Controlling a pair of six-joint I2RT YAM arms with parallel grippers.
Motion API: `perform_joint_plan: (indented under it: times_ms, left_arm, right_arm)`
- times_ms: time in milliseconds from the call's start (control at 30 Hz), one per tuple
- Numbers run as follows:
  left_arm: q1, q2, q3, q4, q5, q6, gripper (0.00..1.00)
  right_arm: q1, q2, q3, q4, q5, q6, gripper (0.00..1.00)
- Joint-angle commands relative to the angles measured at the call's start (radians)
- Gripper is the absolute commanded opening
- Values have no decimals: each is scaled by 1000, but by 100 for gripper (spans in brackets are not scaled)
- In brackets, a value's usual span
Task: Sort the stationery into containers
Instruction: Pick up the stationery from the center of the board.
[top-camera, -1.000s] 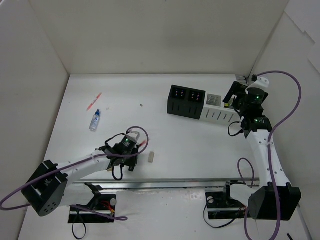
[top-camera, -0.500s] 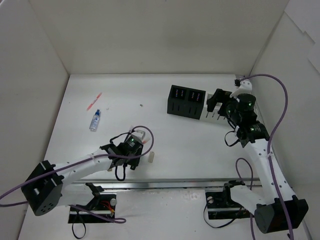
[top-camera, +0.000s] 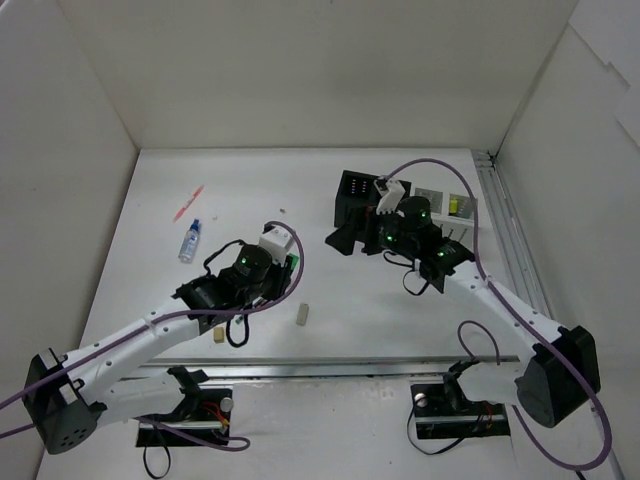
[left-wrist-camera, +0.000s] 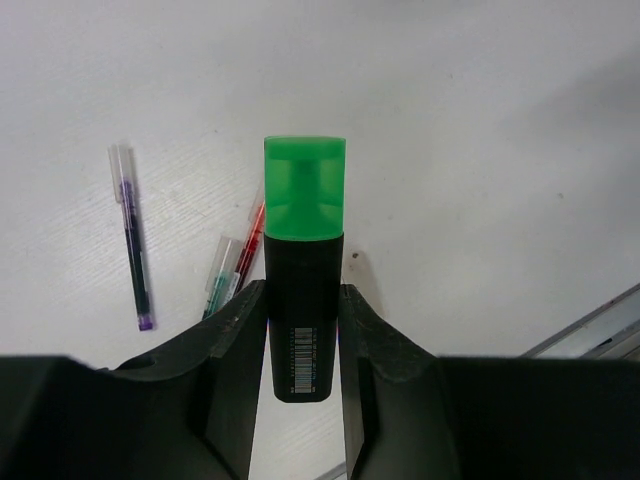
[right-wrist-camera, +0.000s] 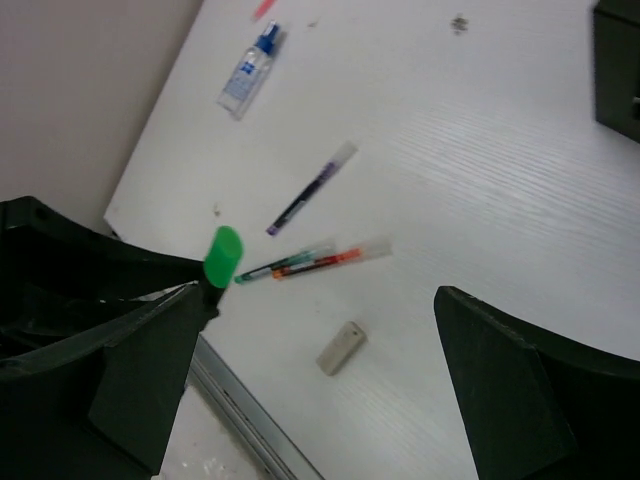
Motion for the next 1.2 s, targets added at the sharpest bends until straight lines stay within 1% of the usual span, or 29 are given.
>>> perform_joint_plan:
  times_ms: [0, 67, 200, 333, 500, 633, 667, 800, 900, 933, 967, 1000, 1033, 1067, 1100, 1133, 1167]
  left_arm:
    - [-7, 20, 82, 102, -10, 68, 7]
    - [-7, 32, 102, 122, 4, 82, 7]
    - [-7, 50, 131, 142, 18, 97, 7]
    - [-7, 61, 147, 141, 30, 106, 7]
    - [-7, 64, 151, 156, 39, 123, 7]
    - [-7, 67, 156, 162, 48, 134, 7]
    - [-7, 67, 154, 176, 51, 138, 7]
    - [-7, 72, 157, 184, 57, 152, 7]
    - [-7, 72, 157, 193, 57, 158, 7]
    - [-7, 73, 157, 193, 56, 161, 7]
    - [-7, 70, 157, 196, 54, 160, 7]
    - [-7, 70, 157, 199, 54, 160, 8]
    - [-7, 70, 159, 201, 51, 158, 9]
    - [-7, 70, 162, 201, 47, 158, 15]
    - [-7, 69, 165, 201, 45, 158, 16]
    - [-7, 72, 166, 202, 41, 160, 18]
    - [-7, 73, 173, 204, 39, 161, 29]
  right_arm:
    - [77, 44, 1, 250, -23, 103, 98]
    - [114, 87, -8, 308, 6, 127, 98]
    - [176, 150, -8, 359, 79, 176, 98]
    - [220, 210, 18, 396, 96, 198, 97]
    - [274, 264, 54, 408, 112, 202, 89]
    - [301, 293, 68, 432, 113, 216, 77]
    - [303, 299, 71, 432, 113, 221, 71]
    - [306, 308, 77, 433, 121, 229, 63]
    - [311, 305, 81, 435, 123, 227, 52]
    - [315, 302, 79, 435, 132, 226, 47]
    - [318, 300, 77, 435, 138, 226, 35]
    - [318, 296, 76, 435, 147, 227, 29]
    - [320, 287, 70, 435, 167, 229, 17]
    - [318, 279, 67, 435, 176, 226, 12]
    - [320, 273, 64, 435, 185, 226, 10]
    - [323, 259, 62, 429, 207, 222, 5]
    - [324, 251, 62, 424, 219, 212, 3]
